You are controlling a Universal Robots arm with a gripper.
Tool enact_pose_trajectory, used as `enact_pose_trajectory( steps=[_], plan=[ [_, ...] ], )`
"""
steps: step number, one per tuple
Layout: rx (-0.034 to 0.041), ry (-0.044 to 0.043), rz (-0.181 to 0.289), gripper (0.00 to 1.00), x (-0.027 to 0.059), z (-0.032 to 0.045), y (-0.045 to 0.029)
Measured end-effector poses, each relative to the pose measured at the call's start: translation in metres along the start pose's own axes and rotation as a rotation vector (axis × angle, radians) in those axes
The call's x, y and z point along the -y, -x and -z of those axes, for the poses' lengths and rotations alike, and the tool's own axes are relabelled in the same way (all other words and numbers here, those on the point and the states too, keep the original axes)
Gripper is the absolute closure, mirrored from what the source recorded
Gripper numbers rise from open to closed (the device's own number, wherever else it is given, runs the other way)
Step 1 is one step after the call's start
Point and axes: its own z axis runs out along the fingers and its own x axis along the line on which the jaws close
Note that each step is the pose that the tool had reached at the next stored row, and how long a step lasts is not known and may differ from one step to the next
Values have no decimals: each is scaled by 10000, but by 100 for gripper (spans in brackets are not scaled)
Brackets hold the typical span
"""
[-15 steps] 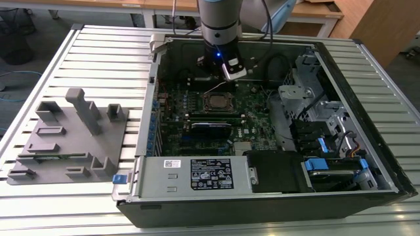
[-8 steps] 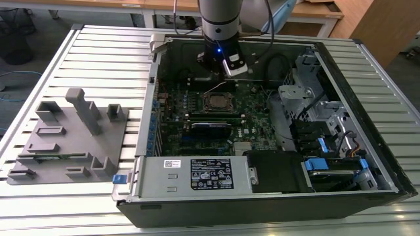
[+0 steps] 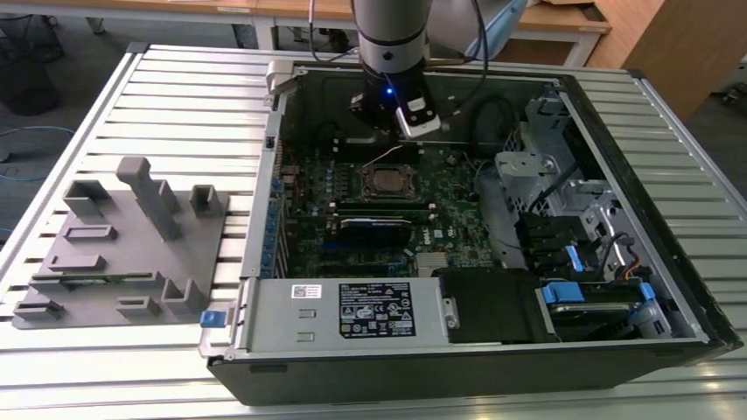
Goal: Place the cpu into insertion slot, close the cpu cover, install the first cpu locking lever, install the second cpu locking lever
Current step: 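Install the first cpu locking lever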
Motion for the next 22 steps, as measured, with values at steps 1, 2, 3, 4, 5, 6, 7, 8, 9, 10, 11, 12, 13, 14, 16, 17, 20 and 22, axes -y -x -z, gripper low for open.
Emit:
enact_pose_trajectory(
  steps=[1, 2, 3, 4, 5, 6, 7, 8, 9, 10, 11, 12, 13, 14, 16, 17, 20, 22],
  plan=[
    [7, 7, 1, 90, 10, 3, -1],
    [15, 13, 2, 90, 20, 5, -3],
    [21, 21, 1, 90, 28, 8, -7],
    [27, 29, 1, 90, 35, 10, -11],
    [32, 37, 3, 90, 42, 12, -15],
    [37, 42, 4, 90, 49, 15, -19],
    [45, 47, 6, 90, 56, 17, -23],
    [52, 51, 7, 90, 63, 19, -27],
    [60, 53, 8, 90, 68, 21, -30],
    [65, 56, 9, 90, 72, 22, -31],
    [76, 62, 11, 90, 74, 20, -31],
    [94, 68, 14, 90, 75, 17, -32],
    [118, 76, 18, 90, 77, 12, -33],
    [148, 83, 25, 90, 79, 7, -34],
    [197, 104, 37, 90, 85, -4, -34],
    [227, 116, 43, 90, 88, -10, -34],
    [322, 141, 64, 90, 101, -25, -34],
    [378, 154, 75, 90, 110, -33, -34]
  ],
)
